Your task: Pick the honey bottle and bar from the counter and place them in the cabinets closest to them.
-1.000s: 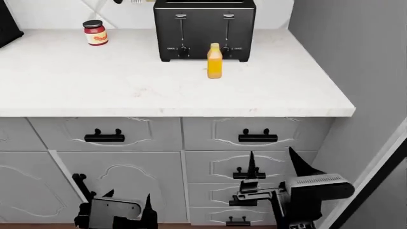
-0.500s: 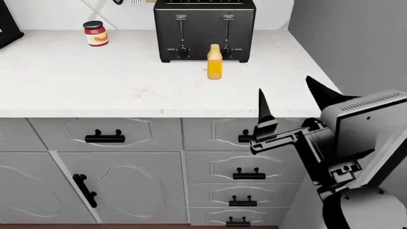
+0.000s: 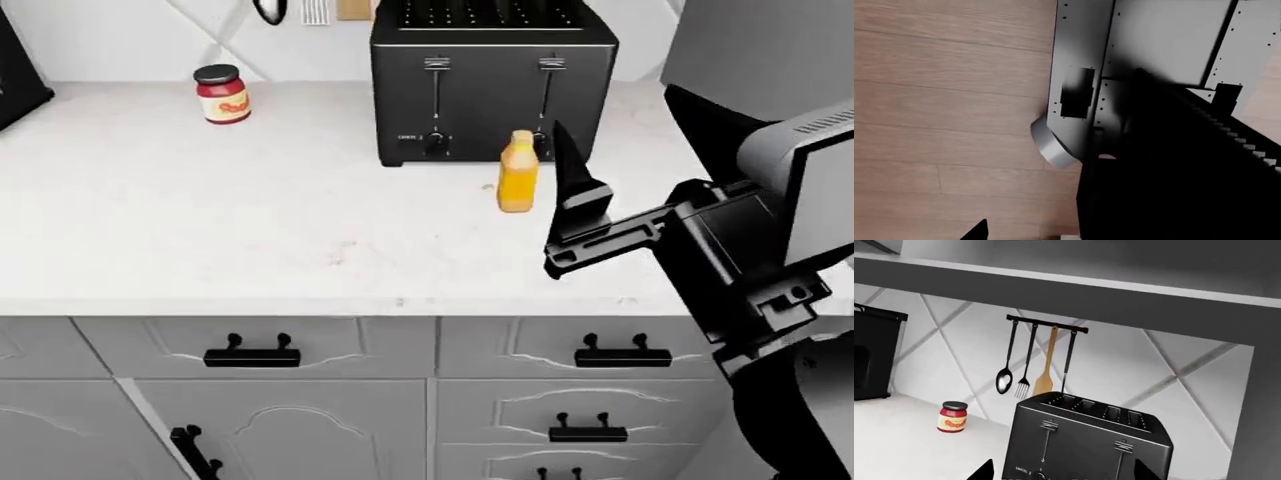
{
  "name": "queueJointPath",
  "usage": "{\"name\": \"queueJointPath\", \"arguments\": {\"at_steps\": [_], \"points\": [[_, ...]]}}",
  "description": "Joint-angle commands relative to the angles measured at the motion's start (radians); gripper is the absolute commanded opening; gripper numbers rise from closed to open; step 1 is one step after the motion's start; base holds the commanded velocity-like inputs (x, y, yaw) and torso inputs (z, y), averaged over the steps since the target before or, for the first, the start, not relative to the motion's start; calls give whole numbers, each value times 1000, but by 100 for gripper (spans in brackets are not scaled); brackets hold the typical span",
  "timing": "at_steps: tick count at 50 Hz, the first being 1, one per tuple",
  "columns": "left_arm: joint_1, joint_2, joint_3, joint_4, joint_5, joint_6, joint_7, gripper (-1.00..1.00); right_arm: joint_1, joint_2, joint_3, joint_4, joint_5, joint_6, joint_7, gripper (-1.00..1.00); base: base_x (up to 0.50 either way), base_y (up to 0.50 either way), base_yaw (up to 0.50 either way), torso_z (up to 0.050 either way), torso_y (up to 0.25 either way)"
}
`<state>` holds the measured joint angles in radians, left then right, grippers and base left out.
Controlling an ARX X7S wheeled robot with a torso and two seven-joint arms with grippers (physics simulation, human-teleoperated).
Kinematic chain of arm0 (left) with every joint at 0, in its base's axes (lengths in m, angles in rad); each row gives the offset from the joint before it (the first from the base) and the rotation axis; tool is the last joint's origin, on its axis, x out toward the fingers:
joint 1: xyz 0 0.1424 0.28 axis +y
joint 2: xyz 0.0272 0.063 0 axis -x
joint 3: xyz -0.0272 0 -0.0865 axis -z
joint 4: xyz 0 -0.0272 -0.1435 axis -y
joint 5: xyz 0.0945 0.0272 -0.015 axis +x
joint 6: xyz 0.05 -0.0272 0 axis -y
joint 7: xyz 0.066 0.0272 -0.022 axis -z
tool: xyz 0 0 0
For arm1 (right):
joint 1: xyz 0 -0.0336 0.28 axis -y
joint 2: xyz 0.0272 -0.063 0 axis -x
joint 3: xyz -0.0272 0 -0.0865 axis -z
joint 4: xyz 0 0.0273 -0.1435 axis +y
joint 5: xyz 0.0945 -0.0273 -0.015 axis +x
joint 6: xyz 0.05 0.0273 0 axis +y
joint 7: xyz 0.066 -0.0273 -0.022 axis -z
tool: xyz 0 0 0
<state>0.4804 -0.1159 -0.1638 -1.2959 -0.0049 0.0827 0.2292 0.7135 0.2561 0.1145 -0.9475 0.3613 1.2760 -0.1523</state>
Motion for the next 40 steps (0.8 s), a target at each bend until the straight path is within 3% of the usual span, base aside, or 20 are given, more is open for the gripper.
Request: {"name": "queueJointPath", "arguments": {"at_steps": [1,24,29,34,40], "points": [[15,7,-4,-13,5,1,17,100,79,3,44,-23,55,91,-25,100,500,51,0,0,0],[15,7,8,-13,5,5,17,100,89,11,78,-40,113,150,-12,100,500,0,-14,0,0],[16,7,10,-13,5,9,15,100,86,12,71,-47,111,144,5,100,52,0,-498,0,3],[16,7,10,-13,4,11,19,100,76,39,35,-31,110,136,9,100,0,0,0,0,0],[16,7,9,-13,4,15,16,100,94,34,64,-61,160,162,-21,100,500,-17,0,0,0]]}}
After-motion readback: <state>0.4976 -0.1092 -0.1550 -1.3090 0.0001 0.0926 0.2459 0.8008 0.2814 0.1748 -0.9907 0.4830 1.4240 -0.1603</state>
